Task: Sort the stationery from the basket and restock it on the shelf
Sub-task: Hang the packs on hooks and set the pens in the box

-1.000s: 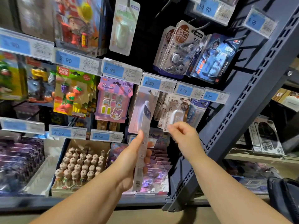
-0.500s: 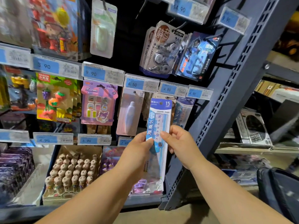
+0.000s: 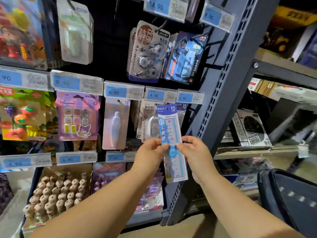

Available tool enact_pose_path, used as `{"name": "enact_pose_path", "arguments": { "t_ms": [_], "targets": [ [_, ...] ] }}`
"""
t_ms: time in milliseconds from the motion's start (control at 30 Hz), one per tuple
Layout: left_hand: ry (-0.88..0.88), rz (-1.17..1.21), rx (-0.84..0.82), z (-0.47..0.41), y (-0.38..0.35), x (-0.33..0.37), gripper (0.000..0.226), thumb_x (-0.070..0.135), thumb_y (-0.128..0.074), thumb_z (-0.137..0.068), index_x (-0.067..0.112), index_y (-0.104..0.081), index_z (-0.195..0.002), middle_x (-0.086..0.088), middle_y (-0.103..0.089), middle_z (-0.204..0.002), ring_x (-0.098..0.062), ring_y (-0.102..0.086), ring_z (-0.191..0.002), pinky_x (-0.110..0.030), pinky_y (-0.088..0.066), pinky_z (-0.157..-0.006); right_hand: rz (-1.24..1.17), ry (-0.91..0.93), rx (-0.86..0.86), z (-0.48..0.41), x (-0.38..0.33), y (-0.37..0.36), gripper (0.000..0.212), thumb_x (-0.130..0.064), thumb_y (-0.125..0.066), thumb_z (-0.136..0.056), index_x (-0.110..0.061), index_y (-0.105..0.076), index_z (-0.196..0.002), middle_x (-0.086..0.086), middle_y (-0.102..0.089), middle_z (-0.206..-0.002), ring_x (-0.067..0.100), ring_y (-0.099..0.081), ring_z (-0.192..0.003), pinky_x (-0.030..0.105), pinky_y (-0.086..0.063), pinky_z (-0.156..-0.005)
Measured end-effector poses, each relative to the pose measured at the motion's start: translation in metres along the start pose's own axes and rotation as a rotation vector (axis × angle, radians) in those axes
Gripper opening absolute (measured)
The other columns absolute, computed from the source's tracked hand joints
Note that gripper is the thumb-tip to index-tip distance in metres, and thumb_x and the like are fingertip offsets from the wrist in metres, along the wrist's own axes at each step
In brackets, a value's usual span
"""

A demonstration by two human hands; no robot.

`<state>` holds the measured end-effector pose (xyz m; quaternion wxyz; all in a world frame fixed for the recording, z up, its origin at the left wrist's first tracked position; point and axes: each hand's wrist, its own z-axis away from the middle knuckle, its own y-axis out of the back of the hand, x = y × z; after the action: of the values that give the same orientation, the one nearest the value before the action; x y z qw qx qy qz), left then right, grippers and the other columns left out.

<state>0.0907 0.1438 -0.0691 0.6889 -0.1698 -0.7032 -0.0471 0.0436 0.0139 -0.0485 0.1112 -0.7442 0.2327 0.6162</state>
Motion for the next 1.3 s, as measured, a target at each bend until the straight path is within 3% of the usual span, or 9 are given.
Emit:
{"name": "enact_pose_path", "arguments": {
  "t_ms": [100, 200, 267, 333, 467, 767, 1000, 1200, 1300],
  "targets": [
    [-0.009, -0.083, -0.038, -0.010, -0.015, 0.005, 0.009, 0.023, -0.064, -0.092, 0.022, -0.072, -0.095, -0.001, -0.076, -0.095, -0.030, -0.070, -0.094, -0.048, -0.054, -0.093, -0.053, -0.032, 0.108, -0.009, 0.009, 0.003, 0.013, -0.011, -0.062, -0.092, -0.023, -0.060, -0.096, 0.000, -0.073, -0.092, 0.016, -0.072, -0.082, 0.037, -0.057, -0.078],
    [-0.028, -0.192, -0.031, -0.025, -0.027, 0.008, 0.006, 0.025, -0.066, -0.091, 0.025, -0.072, -0.093, 0.003, -0.076, -0.093, -0.018, -0.068, -0.081, -0.044, -0.054, -0.092, -0.097, -0.043, 0.212, -0.020, 0.014, 0.005, 0.013, -0.011, -0.060, -0.094, -0.021, -0.060, -0.102, 0.002, -0.072, -0.098, 0.019, -0.071, -0.087, 0.040, -0.057, -0.081],
    [-0.013, -0.237, -0.004, -0.034, -0.030, 0.006, 0.004, 0.024, -0.066, -0.091, 0.026, -0.070, -0.092, 0.004, -0.075, -0.092, -0.012, -0.064, -0.075, -0.041, -0.055, -0.090, -0.092, -0.035, 0.241, -0.026, 0.017, 0.005, 0.012, -0.011, -0.059, -0.094, -0.020, -0.060, -0.102, 0.001, -0.071, -0.098, 0.017, -0.071, -0.085, 0.035, -0.058, -0.072],
    [-0.002, -0.264, -0.007, -0.040, -0.032, 0.004, 0.005, 0.025, -0.066, -0.092, 0.027, -0.069, -0.091, 0.006, -0.074, -0.092, -0.013, -0.066, -0.080, -0.040, -0.055, -0.090, -0.090, -0.038, 0.262, -0.029, 0.021, 0.006, 0.014, -0.012, -0.059, -0.094, -0.026, -0.057, -0.095, -0.003, -0.070, -0.095, 0.015, -0.070, -0.083, 0.031, -0.056, -0.068],
    [-0.031, -0.301, -0.019, -0.049, -0.037, -0.002, 0.007, 0.024, -0.064, -0.093, 0.028, -0.069, -0.091, 0.008, -0.074, -0.093, -0.010, -0.062, -0.077, -0.039, -0.055, -0.089, -0.051, -0.055, 0.283, -0.037, 0.031, 0.006, 0.015, -0.013, -0.059, -0.094, -0.028, -0.055, -0.092, -0.004, -0.070, -0.095, 0.014, -0.070, -0.086, 0.037, -0.058, -0.078],
    [-0.026, -0.232, 0.062, -0.066, -0.044, -0.008, 0.008, 0.024, -0.065, -0.092, 0.031, -0.069, -0.093, 0.008, -0.075, -0.091, -0.017, -0.071, -0.090, -0.046, -0.055, -0.090, -0.046, -0.036, 0.328, -0.053, 0.033, -0.001, 0.009, -0.017, -0.057, -0.096, -0.024, -0.054, -0.100, -0.002, -0.068, -0.099, 0.011, -0.067, -0.090, 0.019, -0.052, -0.063],
    [-0.037, -0.231, 0.108, -0.073, -0.045, -0.011, 0.007, 0.024, -0.064, -0.093, 0.029, -0.069, -0.092, 0.007, -0.075, -0.088, -0.017, -0.070, -0.083, -0.042, -0.057, -0.084, 0.020, -0.047, 0.361, -0.062, 0.035, -0.005, 0.007, -0.021, -0.057, -0.096, -0.026, -0.053, -0.099, -0.003, -0.067, -0.100, 0.012, -0.066, -0.092, 0.029, -0.059, -0.072],
    [-0.103, -0.549, 0.146, -0.067, -0.038, -0.012, 0.023, 0.030, -0.058, -0.096, 0.022, -0.065, -0.117, 0.008, -0.067, -0.092, -0.011, -0.060, -0.076, -0.025, -0.046, -0.067, 0.096, -0.088, 0.401, -0.068, 0.036, -0.013, 0.008, -0.025, -0.059, -0.095, -0.022, -0.054, -0.100, -0.003, -0.067, -0.097, 0.013, -0.066, -0.089, 0.019, -0.050, -0.057],
    [-0.162, -0.765, 0.110, -0.060, -0.028, -0.017, 0.020, 0.024, -0.056, -0.097, 0.018, -0.067, -0.112, 0.004, -0.068, -0.095, -0.018, -0.062, -0.083, -0.028, -0.051, -0.074, 0.152, -0.136, 0.390, -0.067, 0.037, -0.015, 0.011, -0.028, -0.062, -0.093, -0.022, -0.054, -0.098, -0.003, -0.066, -0.097, 0.011, -0.063, -0.086, 0.013, -0.041, -0.050]
  ]
}}
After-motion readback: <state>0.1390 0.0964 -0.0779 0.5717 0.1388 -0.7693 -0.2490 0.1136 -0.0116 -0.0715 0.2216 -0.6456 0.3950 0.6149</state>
